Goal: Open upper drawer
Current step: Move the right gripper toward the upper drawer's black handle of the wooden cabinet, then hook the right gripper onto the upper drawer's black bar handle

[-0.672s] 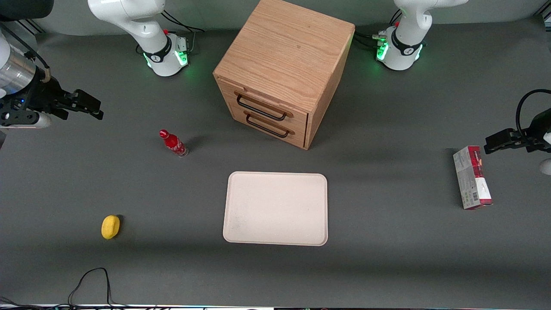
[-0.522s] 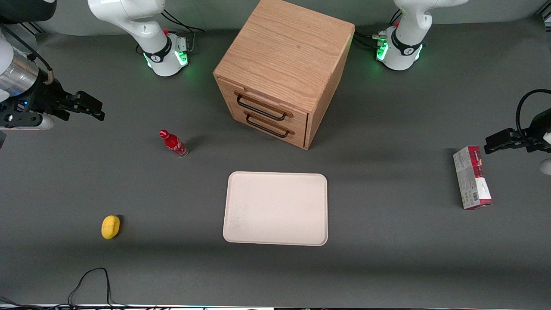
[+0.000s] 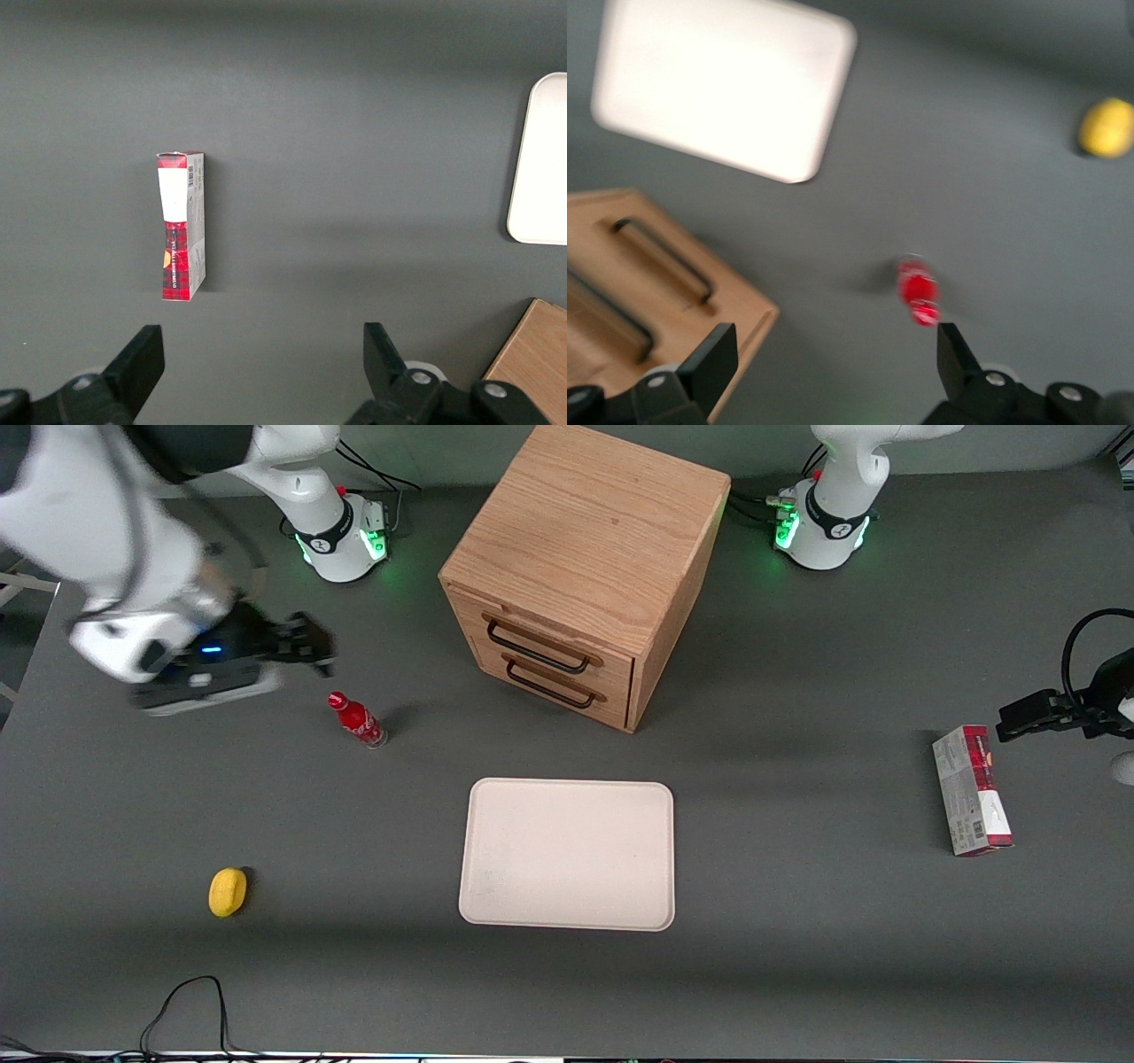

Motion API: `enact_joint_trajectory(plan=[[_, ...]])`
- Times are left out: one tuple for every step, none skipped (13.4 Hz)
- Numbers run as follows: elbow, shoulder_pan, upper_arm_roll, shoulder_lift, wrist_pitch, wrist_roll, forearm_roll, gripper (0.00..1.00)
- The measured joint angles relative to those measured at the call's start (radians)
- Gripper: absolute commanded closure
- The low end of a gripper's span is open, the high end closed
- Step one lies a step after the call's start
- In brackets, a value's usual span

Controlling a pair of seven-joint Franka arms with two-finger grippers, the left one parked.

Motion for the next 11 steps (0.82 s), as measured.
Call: enact_joint_trajectory(plan=[[0.023, 0.004, 0.067, 0.03, 0.0, -0.004, 0.0, 0.0], [0.047, 0.006, 0.133, 0.056, -0.001, -0.017, -0.001, 0.0], [0.069, 0.007, 0.185, 0.074, -0.005, -0.051, 0.004, 0.0], [0.083, 0.007, 0.223, 0.087, -0.011, -0.095, 0.032, 0.0], [0.088, 0.008, 0.238, 0.098, -0.022, -0.149, 0.098, 0.0], [0.088, 0.008, 0.239, 0.112, -0.024, -0.21, 0.164, 0.0], [0.087, 0.005, 0.239, 0.138, -0.024, -0.265, 0.195, 0.0], [0.086, 0.005, 0.238, 0.177, -0.024, -0.313, 0.204, 0.0], [0.082, 0.005, 0.238, 0.222, -0.019, -0.357, 0.208, 0.0], [0.073, 0.006, 0.239, 0.267, -0.003, -0.396, 0.209, 0.0], [0.057, 0.007, 0.24, 0.306, 0.025, -0.424, 0.209, 0.0]])
